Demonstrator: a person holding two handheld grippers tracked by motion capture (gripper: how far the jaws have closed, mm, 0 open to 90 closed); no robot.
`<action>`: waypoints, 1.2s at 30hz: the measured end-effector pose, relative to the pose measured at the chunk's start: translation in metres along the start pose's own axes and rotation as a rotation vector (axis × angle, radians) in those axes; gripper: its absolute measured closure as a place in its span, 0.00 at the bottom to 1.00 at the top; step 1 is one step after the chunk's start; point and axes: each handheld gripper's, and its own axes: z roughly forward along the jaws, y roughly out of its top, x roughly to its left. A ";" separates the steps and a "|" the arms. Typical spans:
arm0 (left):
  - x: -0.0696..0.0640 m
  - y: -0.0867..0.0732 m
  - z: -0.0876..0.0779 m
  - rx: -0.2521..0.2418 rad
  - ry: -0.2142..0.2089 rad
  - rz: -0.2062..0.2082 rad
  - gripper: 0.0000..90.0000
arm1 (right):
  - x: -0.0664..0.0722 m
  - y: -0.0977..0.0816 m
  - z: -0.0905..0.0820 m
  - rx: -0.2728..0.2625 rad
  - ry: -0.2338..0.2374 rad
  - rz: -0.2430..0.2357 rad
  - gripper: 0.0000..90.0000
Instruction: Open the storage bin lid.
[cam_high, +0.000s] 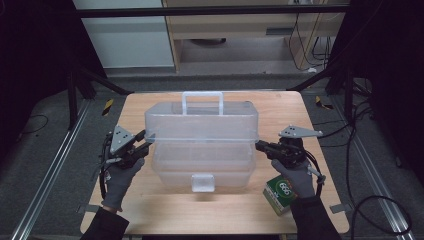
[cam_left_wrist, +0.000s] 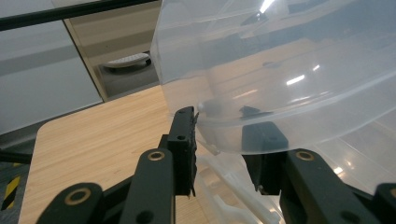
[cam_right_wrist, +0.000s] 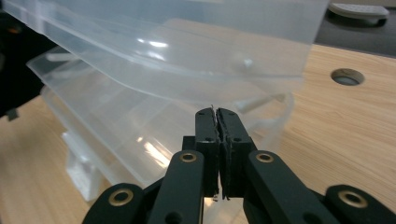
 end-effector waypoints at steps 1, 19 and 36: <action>0.000 0.000 0.000 0.001 -0.001 -0.006 0.72 | 0.000 -0.001 0.001 0.007 -0.011 0.001 0.97; 0.000 -0.001 0.000 0.009 -0.005 -0.011 0.72 | -0.004 -0.020 0.032 0.190 -0.080 0.005 0.90; 0.005 0.008 0.002 0.003 -0.001 -0.020 0.73 | -0.006 -0.020 0.036 0.227 -0.081 0.069 0.89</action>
